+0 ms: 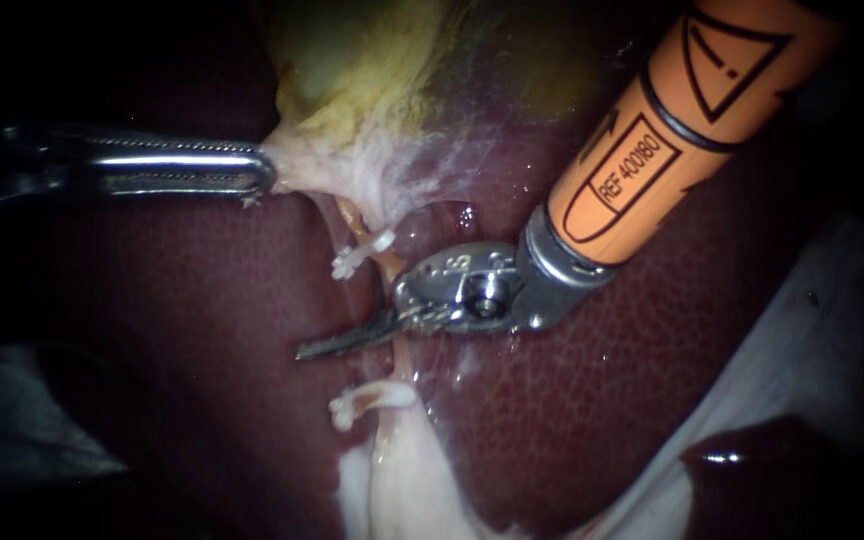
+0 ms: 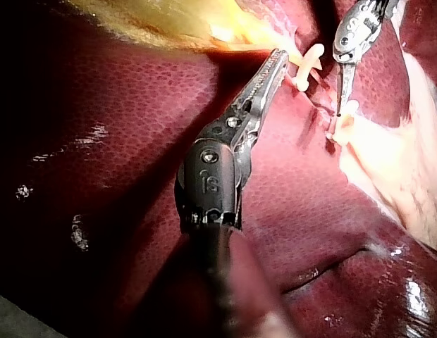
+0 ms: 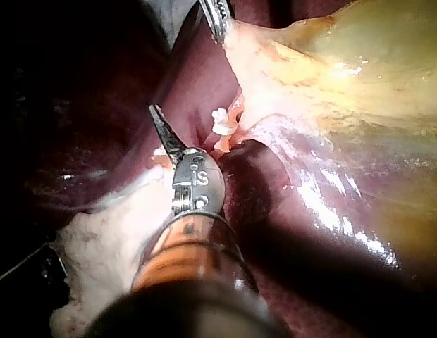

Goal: Go back from the cut left tube

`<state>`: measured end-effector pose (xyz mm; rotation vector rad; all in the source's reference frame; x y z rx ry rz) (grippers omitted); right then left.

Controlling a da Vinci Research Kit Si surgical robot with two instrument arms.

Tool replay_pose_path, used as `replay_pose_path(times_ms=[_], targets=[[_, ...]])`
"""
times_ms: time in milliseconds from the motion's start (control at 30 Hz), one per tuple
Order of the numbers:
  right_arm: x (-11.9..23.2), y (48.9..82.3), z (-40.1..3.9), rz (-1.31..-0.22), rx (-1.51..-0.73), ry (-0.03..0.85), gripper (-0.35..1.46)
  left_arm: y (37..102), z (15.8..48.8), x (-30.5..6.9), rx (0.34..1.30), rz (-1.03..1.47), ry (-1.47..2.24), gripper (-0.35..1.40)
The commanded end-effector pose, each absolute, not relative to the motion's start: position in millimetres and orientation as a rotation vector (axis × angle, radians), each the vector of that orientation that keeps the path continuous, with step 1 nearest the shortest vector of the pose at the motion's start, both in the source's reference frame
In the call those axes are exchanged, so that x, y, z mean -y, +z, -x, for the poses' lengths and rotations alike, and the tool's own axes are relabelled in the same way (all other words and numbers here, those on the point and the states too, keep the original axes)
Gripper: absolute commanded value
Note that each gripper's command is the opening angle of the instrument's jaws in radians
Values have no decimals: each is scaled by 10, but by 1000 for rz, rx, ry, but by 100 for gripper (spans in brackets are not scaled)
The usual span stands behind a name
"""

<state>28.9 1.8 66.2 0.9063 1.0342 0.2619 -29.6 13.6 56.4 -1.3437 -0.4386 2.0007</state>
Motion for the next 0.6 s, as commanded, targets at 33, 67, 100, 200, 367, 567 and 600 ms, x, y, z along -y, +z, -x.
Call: replay_pose_path(times_ms=[33,67,100,200,367,567,600], targets=[[-18,662,-291,-905,-1034,261,-25,565,296,-135,438,1343,2001,-35],[-17,663,-292,-904,-1034,261,4,565,296,-135,438,1343,2001,-35],[-17,664,-292,-907,-1037,260,37,565,296,-135,438,1343,2001,-35],[-14,664,-295,-917,-1065,295,113,565,295,-135,438,1343,2001,-35],[-12,662,-295,-924,-1086,347,133,565,295,-135,438,1343,2001,-35],[-10,655,-277,-870,-1090,388,145,566,294,-134,438,1344,2002,-35],[-10,652,-271,-863,-1090,396,145,566,294,-134,438,1344,2002,-35]])
